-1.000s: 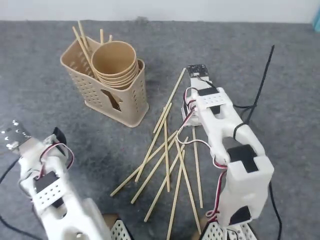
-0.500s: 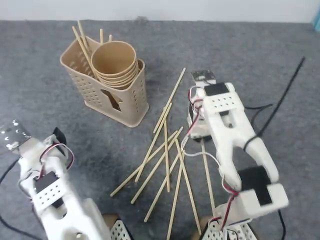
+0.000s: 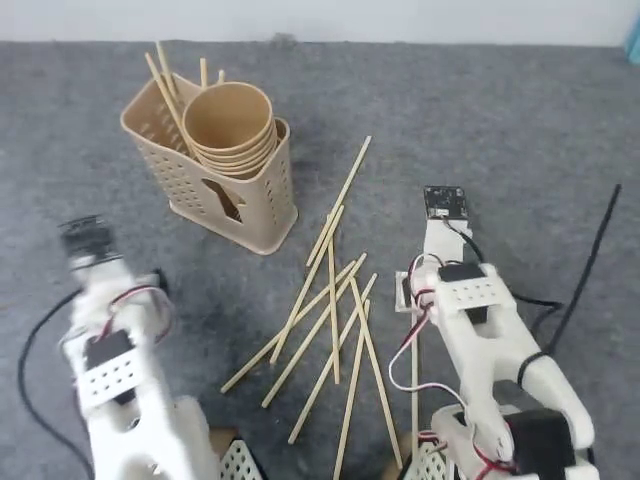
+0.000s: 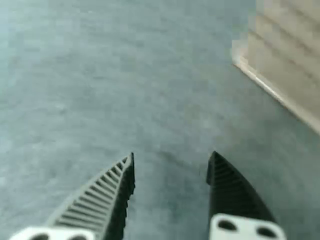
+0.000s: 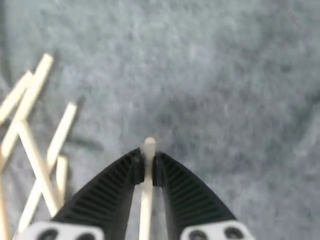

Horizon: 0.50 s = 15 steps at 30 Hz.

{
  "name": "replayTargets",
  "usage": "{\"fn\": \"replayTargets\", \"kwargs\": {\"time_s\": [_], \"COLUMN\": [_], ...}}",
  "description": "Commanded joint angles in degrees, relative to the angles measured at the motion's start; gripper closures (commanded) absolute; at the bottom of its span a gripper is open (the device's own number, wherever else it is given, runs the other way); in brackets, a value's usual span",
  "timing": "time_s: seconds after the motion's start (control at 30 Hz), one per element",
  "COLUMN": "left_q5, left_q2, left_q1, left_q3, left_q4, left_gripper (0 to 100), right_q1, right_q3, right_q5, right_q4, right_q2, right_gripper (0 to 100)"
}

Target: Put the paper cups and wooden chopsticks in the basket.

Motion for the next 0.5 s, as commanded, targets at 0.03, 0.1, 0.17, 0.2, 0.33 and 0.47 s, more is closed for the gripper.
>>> {"fn": "replayTargets", "kwargs": {"time_s": [0.03, 0.1, 0.17, 0.2, 0.33, 0.47], "left_q5": [-4.4, -5.9, -5.9, -6.0, -5.8, -4.4], "left_q2": [-1.4, -1.3, -1.1, -1.1, -1.0, -0.1], "left_q1": [16.3, 21.8, 27.2, 29.9, 40.4, 47.4], "left_q3": [-9.0, -13.2, -17.0, -18.4, -20.7, -19.6], "left_q4": [17.8, 23.7, 28.7, 30.7, 32.7, 28.7], "left_gripper": [80, 80, 80, 80, 80, 80], "right_q1": [0.8, 0.9, 0.9, 0.9, 0.9, 0.9], "right_q3": [0.1, 0.3, 0.4, 0.4, 0.3, 0.3], "right_q5": [-0.7, -0.5, -0.5, -0.5, -0.5, -0.4], "right_q4": [-2.7, -2.7, -2.7, -2.7, -2.7, -2.7], "right_q2": [-2.9, -3.1, -3.1, -3.0, -2.9, -2.9], "right_gripper": [99.1, 99.1, 99.1, 99.1, 99.1, 99.1]}}
